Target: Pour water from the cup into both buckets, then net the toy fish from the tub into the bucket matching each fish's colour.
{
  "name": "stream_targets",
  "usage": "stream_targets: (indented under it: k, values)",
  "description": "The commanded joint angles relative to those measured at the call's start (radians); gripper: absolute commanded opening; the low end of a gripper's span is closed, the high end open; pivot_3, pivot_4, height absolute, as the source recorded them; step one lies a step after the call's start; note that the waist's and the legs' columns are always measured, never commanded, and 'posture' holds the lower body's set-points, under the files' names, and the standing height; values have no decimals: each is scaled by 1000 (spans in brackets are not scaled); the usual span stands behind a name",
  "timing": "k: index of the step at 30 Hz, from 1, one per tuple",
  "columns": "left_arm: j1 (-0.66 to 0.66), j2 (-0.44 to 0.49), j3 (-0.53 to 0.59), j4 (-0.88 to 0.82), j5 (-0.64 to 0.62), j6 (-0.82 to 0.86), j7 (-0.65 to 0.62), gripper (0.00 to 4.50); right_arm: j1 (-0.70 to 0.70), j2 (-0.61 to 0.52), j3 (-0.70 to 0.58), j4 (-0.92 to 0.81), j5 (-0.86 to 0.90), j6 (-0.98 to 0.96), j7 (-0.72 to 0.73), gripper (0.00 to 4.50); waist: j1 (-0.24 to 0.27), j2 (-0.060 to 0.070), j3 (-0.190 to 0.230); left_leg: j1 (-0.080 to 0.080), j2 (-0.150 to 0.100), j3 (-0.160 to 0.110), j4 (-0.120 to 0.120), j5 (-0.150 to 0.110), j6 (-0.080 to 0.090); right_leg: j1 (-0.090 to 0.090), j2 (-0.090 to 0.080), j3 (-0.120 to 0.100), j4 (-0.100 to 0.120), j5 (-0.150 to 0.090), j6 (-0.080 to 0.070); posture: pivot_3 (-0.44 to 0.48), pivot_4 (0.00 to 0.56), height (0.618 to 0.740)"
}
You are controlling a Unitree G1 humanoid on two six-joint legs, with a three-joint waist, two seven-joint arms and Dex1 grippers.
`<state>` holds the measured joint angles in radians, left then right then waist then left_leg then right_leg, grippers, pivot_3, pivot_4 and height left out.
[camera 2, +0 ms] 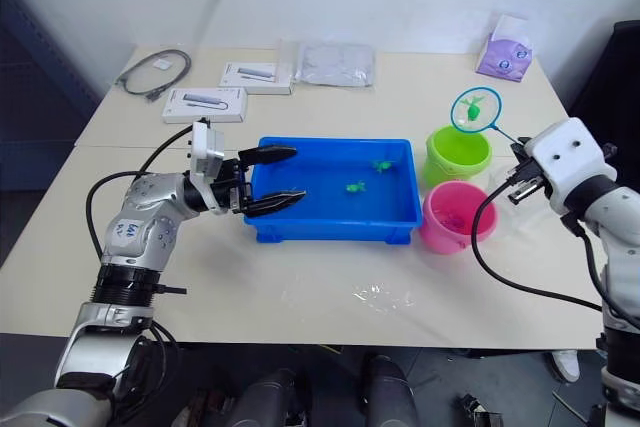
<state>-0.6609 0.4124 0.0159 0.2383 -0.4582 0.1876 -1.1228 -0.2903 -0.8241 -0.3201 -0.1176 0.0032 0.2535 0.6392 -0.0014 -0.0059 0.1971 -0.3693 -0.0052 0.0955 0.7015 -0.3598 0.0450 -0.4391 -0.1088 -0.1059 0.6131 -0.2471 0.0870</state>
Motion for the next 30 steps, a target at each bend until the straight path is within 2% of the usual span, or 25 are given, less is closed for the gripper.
stream_targets:
  k: [1, 7, 12, 17, 23, 30]
  values:
    - [-7, -9, -4, -13, 6, -17, 1, 4491, -9, -28, 20, 71, -69, -128, -66, 0, -1, 0, 0, 0, 0, 0, 0, 0, 0, 0, 0, 0, 0, 0, 0, 0, 150, 740]
    - [7, -27, -7, -40, 7, -9, 23, 4491, -28, -87, 96, 224, -243, -376, -209, 0, 0, 0, 0, 0, 0, 0, 0, 1, 0, 0, -1, 0, 0, 0, 0, 0, 150, 740]
    - [8, -33, -6, -52, 6, -9, 47, 4491, -51, -136, 156, 312, -326, -526, -259, 0, 0, 0, 0, 0, 0, 0, 0, 1, 0, 0, -2, 0, 0, 0, 0, 0, 150, 740]
    - [12, -37, -8, -68, 6, -2, 61, 4491, -75, -267, 260, 420, -575, -689, -429, 0, 1, 0, 0, 0, 0, -1, 0, 1, 0, 0, -4, 1, 0, 0, 0, 0, 150, 740]
    - [7, -37, -9, -67, 7, 1, 67, 4491, -106, -349, 327, 498, -710, -833, -598, 0, -1, 1, 0, 0, 1, -1, 0, 1, -1, 1, -4, 2, -1, 0, 0, 0, 150, 740]
    - [-9, -49, -18, -56, 7, -2, 61, 4491, -164, -362, 394, 588, -807, -897, -721, 0, -1, 1, 0, 0, 1, 0, 0, 2, -2, 1, -3, 2, -1, 0, 0, 0, 150, 740]
